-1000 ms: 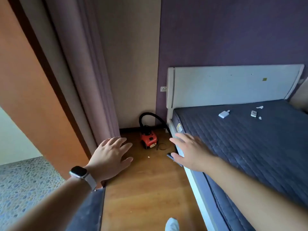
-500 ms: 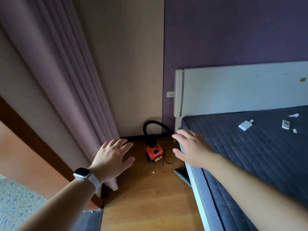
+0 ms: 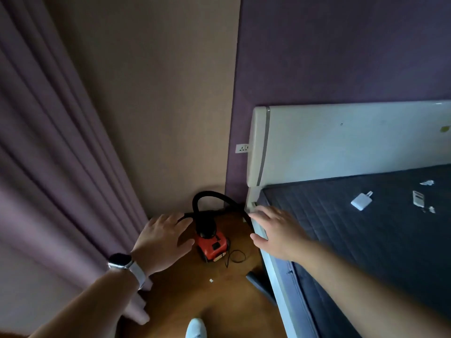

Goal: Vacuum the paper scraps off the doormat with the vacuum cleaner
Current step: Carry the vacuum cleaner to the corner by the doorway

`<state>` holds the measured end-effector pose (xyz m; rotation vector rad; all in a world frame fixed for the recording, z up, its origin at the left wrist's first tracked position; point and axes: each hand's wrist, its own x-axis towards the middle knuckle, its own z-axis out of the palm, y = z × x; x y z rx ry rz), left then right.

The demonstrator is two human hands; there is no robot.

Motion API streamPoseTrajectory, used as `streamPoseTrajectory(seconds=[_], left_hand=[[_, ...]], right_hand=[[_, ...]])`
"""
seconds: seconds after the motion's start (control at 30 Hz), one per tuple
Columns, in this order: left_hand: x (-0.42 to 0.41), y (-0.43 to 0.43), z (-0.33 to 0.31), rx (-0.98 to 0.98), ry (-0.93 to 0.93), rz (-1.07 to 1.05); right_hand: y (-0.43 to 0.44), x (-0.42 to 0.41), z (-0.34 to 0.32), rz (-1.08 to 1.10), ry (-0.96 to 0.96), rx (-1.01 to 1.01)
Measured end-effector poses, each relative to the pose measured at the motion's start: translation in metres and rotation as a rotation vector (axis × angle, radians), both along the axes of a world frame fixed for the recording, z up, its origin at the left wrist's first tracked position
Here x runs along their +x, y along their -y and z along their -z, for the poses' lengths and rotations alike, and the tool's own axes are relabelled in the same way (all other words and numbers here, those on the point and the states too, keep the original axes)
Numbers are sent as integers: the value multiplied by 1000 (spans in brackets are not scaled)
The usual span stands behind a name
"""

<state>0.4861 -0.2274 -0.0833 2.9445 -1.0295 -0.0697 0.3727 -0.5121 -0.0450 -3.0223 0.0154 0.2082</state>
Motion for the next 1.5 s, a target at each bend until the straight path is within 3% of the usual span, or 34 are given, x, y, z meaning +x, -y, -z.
streamPoseTrajectory(seconds=[0.33, 0.53, 0.77, 1.1, 1.3, 1.5], left_hand=[[172, 31, 43, 104, -105, 147], [222, 62, 95, 5, -261, 113], [267, 102, 224, -2, -304, 92], [319, 176, 482, -157, -436, -95], [335, 196, 613, -327, -572, -358], [344, 210, 681, -482, -578, -592]], right_hand=[[23, 158, 41, 50, -87, 18], [48, 218, 101, 117, -173, 74], [84, 293, 240, 149, -230, 146], [136, 359, 505, 109, -156, 230], [170, 402, 622, 109, -74, 195], [201, 444, 695, 224, 108, 248]])
